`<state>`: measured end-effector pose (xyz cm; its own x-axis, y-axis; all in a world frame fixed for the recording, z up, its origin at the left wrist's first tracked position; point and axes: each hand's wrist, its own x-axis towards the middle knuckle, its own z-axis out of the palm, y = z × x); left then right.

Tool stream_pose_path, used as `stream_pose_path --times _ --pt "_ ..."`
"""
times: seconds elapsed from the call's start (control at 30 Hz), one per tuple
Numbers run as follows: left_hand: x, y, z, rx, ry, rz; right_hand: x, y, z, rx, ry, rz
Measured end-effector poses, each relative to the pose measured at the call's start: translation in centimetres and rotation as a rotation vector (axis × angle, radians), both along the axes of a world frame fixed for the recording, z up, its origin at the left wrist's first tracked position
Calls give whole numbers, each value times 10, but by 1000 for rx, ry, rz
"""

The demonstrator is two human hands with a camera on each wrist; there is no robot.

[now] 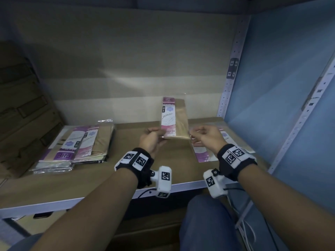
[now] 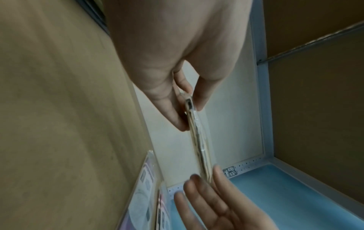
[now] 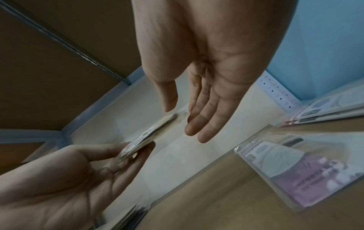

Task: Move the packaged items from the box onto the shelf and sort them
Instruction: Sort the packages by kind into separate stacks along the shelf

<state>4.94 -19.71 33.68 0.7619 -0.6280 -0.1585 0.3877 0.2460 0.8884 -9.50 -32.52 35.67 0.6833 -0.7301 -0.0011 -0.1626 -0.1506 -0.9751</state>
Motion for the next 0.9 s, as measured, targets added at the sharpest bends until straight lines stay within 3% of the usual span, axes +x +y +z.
stream_pose_path --times 0.13,0.33,0.53,0.7,0.9 --pt "-14 -9 -5 -19 3 30 4 2 -5 110 -114 -48" --pt "-28 -22 -6 34 -123 4 -9 -13 -11 127 -122 -98" --pt "-45 -46 -13 164 -329 -97 -30 -42 -21 17 -86 -193" --pt "-72 -82 -19 271 -564 -179 -52 -80 -38 -244 78 -400" --pt "-108 -134 -34 383 -795 -242 -86 -103 -49 -370 188 -550"
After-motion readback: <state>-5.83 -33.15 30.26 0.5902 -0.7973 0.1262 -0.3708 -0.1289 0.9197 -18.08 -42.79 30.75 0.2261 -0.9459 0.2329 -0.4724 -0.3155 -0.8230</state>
